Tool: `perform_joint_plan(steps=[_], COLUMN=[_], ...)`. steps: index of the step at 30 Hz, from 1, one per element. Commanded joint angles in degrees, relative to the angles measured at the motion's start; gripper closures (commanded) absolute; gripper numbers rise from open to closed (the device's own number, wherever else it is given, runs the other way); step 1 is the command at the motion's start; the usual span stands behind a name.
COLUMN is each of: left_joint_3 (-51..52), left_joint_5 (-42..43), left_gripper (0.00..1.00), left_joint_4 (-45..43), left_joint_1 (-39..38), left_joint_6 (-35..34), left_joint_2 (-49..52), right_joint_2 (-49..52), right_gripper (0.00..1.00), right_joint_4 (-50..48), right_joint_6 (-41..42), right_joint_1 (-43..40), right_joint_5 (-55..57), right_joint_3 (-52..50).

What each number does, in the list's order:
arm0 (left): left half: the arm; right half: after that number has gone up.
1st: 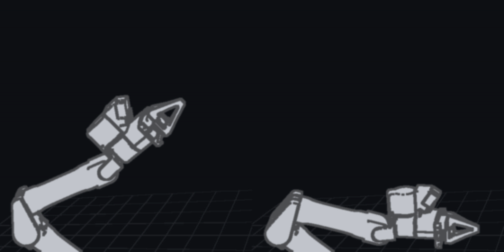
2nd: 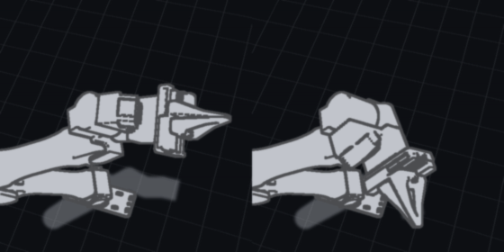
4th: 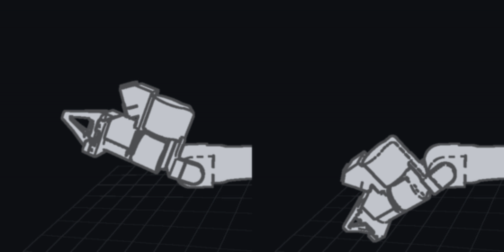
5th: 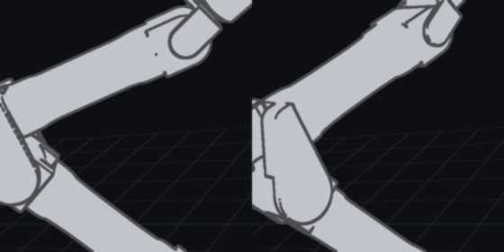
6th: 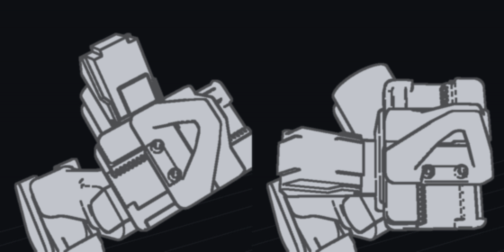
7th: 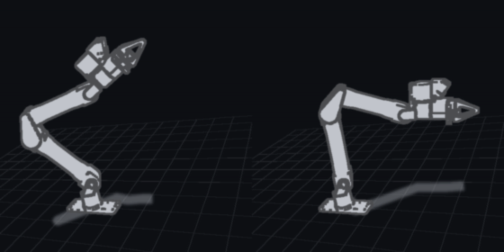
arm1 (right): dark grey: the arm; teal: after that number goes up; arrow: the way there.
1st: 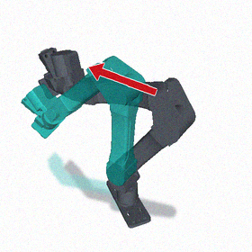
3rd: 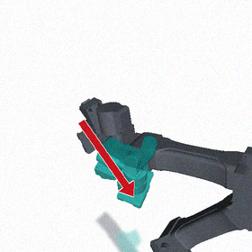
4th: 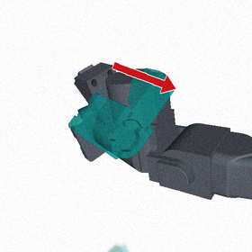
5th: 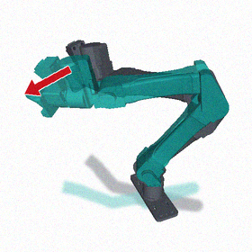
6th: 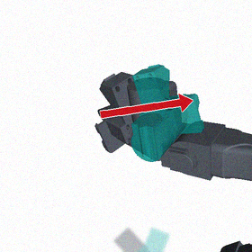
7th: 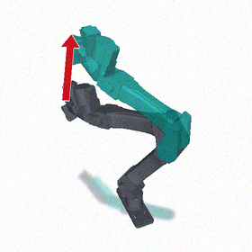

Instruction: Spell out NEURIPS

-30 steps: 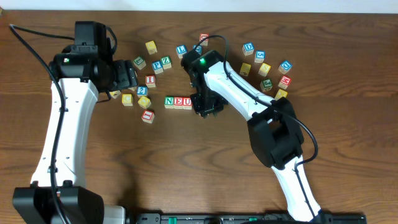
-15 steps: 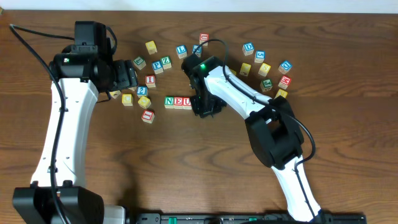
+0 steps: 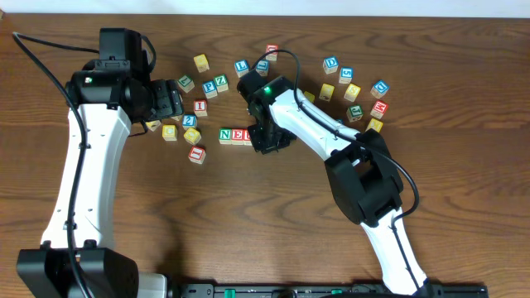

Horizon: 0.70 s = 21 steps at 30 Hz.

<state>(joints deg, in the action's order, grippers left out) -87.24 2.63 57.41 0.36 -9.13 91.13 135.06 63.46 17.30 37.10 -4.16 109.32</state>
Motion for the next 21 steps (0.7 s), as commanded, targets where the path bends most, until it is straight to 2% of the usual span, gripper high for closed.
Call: perform_joint_plan(steps=[1,5,15,21], left_joint_3=[-1.1,-1.1,-1.1,-1.1], left_joint_5=[-0.5,-0.5,-0.5,-0.5], left_gripper=[0.14,0.15,0.15,0.15], left_joint_4=[0.1,0.1,0.1,0.1], left_joint_1=[0.2,0.2,0.2,0.2], left_joint_6=[0.3,0.3,0.3,0.3], left_joint_2=[0.2,0.2,0.2,0.2], right_joint_2=[-0.9,-0.9,-4.4,-4.9], right_gripper=[0.75,0.78,0.76,0.76], right_joint_4=[-0.8,-0.2,6.7,6.4], right_joint_6=[-0.7,-2.5,-2.6,1.6], right_joint_1=[0.8,0.8,-2.0,-4.6], right_joint_5=[-0.5,-0.5,-0.5,2.4], right_joint_3=[-0.4,-0.4,-0.2,-0.3])
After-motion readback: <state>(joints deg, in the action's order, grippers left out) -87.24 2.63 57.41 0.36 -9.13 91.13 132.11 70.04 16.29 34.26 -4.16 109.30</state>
